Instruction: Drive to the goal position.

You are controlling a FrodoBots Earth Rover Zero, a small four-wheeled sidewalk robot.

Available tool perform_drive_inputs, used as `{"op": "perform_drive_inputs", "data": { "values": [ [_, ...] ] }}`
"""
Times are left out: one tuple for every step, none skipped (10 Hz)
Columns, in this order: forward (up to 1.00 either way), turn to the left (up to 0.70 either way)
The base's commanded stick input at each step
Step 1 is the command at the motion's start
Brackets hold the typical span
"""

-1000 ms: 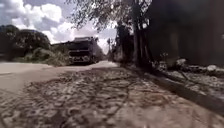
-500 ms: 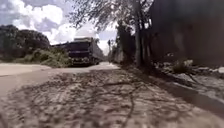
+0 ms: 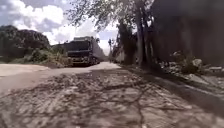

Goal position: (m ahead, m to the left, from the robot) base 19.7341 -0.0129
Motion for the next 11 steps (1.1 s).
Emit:
{"op": "perform_drive_inputs", "data": {
  "values": [
    [0.7,0.0],
    [0.7,0.0],
    [0.7,0.0],
    [0.7,0.0],
    [0.7,0.0],
    [0.7,0.0],
    [0.7,0.0],
    [0.7,0.0],
    [0.7,0.0],
    [0.7,0.0],
    [0.7,0.0]
  ]
}}
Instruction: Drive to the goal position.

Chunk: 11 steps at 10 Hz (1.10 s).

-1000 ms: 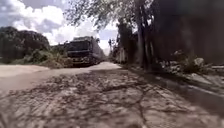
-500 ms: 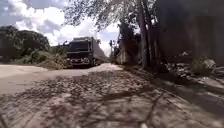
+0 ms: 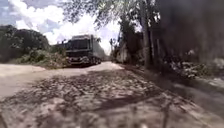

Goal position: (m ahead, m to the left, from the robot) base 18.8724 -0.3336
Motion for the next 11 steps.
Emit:
{"op": "perform_drive_inputs", "data": {
  "values": [
    [0.7,0.0],
    [0.7,-0.1],
    [0.7,-0.25],
    [0.7,-0.05],
    [0.7,0.0],
    [0.7,0.0],
    [0.7,0.0],
    [0.7,0.0],
    [0.7,0.0],
    [0.7,0.0],
    [0.7,0.0]
  ]
}}
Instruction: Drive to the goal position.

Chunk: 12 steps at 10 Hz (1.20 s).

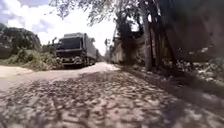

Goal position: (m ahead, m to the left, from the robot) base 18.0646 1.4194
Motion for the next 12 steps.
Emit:
{"op": "perform_drive_inputs", "data": {
  "values": [
    [0.7,0.0],
    [0.7,0.0],
    [0.7,0.0],
    [0.7,0.0],
    [0.7,0.0],
    [0.7,0.0],
    [0.7,0.0],
    [0.7,0.0],
    [0.7,0.0],
    [0.7,0.0],
    [0.7,0.0],
    [0.7,0.0]
  ]
}}
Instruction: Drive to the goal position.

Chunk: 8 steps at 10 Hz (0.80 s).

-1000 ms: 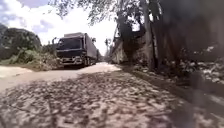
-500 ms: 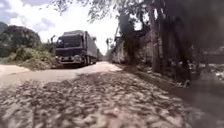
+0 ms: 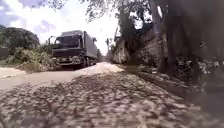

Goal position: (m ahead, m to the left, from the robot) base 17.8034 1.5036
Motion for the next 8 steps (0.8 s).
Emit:
{"op": "perform_drive_inputs", "data": {
  "values": [
    [0.7,0.0],
    [0.7,0.0],
    [0.7,0.0],
    [0.7,0.0],
    [0.7,0.0],
    [0.7,0.0],
    [0.7,0.0],
    [0.7,0.0]
  ]
}}
